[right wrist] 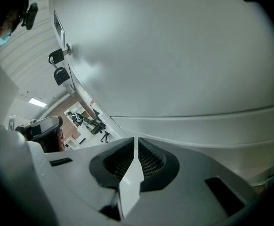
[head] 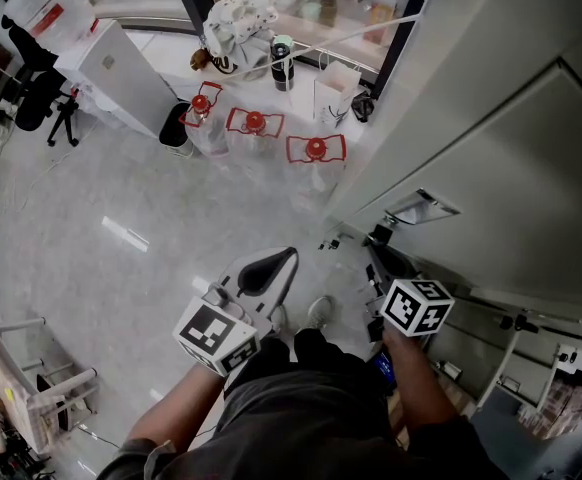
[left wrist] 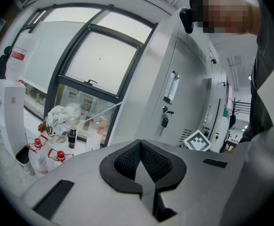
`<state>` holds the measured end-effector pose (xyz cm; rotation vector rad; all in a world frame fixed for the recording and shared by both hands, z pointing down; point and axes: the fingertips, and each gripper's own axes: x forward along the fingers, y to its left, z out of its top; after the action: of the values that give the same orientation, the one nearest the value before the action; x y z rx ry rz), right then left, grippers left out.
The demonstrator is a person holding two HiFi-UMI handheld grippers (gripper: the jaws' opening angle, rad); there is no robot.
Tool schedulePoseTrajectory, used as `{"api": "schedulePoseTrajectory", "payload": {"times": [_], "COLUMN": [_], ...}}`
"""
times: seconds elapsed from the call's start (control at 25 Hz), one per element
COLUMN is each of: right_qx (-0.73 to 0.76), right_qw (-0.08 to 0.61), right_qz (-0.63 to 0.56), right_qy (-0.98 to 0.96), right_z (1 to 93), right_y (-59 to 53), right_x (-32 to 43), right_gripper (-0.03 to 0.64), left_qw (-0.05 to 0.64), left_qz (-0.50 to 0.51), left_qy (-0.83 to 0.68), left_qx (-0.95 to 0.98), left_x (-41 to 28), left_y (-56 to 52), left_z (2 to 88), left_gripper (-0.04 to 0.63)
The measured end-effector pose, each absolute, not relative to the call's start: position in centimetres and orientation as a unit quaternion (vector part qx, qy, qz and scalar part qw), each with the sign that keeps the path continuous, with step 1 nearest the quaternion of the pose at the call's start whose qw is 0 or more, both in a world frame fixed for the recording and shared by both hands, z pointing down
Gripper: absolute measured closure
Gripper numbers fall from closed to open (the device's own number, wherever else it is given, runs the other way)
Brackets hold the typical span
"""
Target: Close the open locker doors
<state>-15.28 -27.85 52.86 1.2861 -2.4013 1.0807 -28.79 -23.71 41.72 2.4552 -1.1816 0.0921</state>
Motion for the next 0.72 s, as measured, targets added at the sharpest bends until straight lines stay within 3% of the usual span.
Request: {"api": "schedulePoseTrajectory", "payload": {"times": [0.72], "right_qx": [0.483], "right_qw": [0.069], "right_qz": [0.356], "right_qy": [-0.797], "right_z": [50.1], "right_y": [-22.5], "right_x": [-14.7], "right_gripper": [0.584], "left_qw": [0.173], "left_qz": [0.038], "left_qy": [-0.354], "left_qx": [0.918], "left_x": [-27.5], "left_y": [-20.3], "left_z": [39.6], "left_gripper": [0.594]}}
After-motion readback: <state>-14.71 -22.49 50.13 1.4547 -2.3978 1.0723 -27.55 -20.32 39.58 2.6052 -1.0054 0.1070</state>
